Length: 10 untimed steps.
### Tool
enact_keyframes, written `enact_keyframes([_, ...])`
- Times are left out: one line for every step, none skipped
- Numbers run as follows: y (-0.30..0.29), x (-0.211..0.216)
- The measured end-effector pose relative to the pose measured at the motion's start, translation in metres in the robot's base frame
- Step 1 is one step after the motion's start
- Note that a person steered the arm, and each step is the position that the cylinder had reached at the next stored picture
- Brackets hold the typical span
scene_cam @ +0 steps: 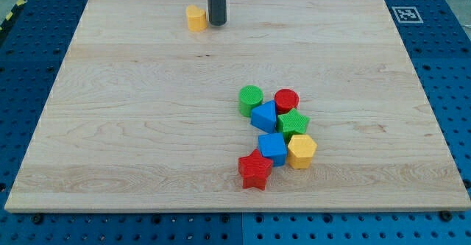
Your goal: Drag the yellow heart top left side of the board
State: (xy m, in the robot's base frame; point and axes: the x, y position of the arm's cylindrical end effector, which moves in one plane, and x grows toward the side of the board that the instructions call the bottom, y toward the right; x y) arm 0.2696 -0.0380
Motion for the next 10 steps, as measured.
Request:
enact_keyframes([0.0,0.0])
enact_keyframes([0.005,-0.003])
enact_keyframes([0.007,0.0])
enact_keyframes([0.007,0.018])
enact_keyframes([0.007,0.025])
enact_keyframes([0.007,0.025])
enact_keyframes([0.0,0.025])
enact_keyframes([-0.026,0.02])
enact_keyframes([-0.043,0.0])
enact_keyframes([-0.056,-0.02])
